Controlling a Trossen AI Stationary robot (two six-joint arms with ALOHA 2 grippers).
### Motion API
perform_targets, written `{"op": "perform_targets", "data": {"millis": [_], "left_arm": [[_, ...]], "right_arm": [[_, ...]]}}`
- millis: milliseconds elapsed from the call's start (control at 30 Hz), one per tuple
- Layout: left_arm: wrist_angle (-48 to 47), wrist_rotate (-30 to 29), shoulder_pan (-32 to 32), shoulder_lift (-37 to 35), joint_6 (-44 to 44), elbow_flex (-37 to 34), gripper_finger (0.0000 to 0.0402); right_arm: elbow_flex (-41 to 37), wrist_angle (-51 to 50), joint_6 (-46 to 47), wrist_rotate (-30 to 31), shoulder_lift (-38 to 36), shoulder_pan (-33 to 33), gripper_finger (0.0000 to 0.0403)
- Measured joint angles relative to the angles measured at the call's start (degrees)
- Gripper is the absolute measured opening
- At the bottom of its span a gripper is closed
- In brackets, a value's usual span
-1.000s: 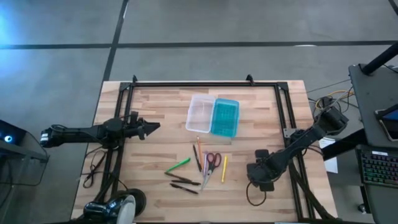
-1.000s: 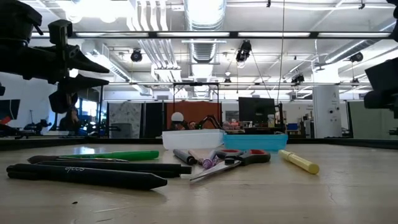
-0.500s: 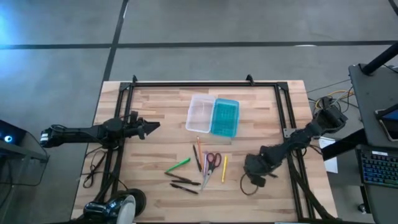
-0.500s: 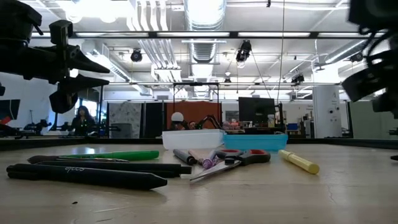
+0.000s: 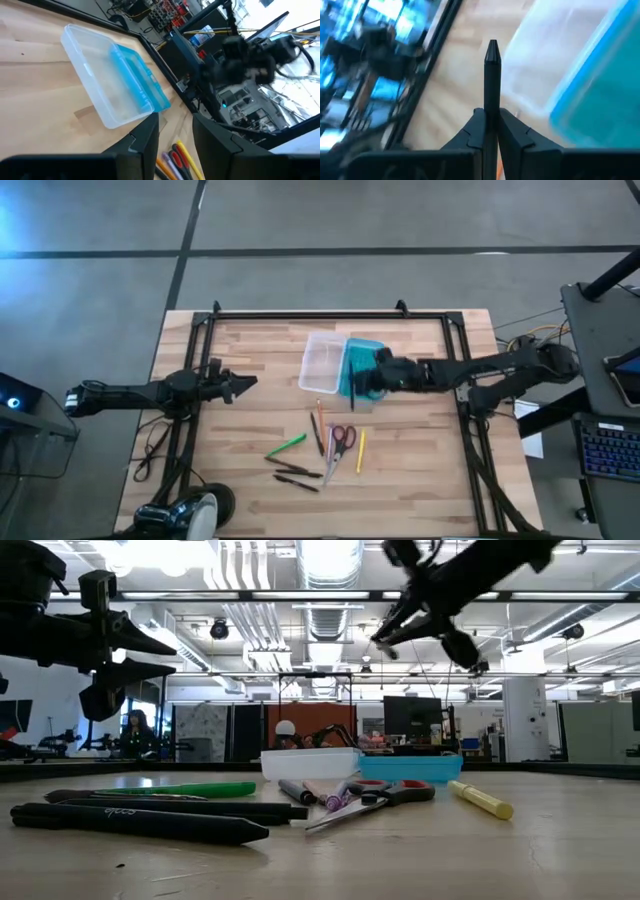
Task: Pick & place school supplies into a supply box
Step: Put the black pen into the supply box, then put the green pen into the supply box
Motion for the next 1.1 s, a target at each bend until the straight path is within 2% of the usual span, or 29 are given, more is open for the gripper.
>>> {"op": "perform_targets", "data": {"millis": [133,267,467,567,667,767,933,1100], "left_arm": [[0.28,0.72,0.00,0.15,-0.05,0.00,0.0104],[0.84,1.35,0.00,0.31,0.65,0.00,0.0104],[0.79,1.46,-0.02,0.57,-0.75,0.00,0.0104],[0.79,1.62,-0.04,0.59,-1.43,0.00,0.0104],[0.82,4.18,-0.10,0.62,-1.33,0.00,0.0104],[0.76,6.76,-0.15,0.68,-2.68,0.00,0.0104],[0.61,7.26,-0.17,1.03,-3.50,0.01,0.0104],[-0.53,10.04,-1.27,3.71,-3.41,0.23,0.0104]], "right_arm": [[7.53,0.14,-5.12,-3.83,8.17,-7.83,0.0026],[16.15,-0.73,-8.16,-8.83,18.93,-12.97,0.0045],[26.92,-13.68,-7.47,-8.98,31.30,-16.56,0.0052],[30.53,-13.69,-7.64,-9.18,35.19,-17.60,0.0061],[33.94,-13.87,-8.98,-9.39,37.00,-17.51,0.0080],[36.87,-19.53,-12.29,-9.58,37.63,-17.13,0.0109],[38.12,-28.13,-20.01,-10.41,34.75,-14.77,0.0163],[35.86,-37.38,-28.43,-3.40,27.48,-7.07,0.0199]]}}
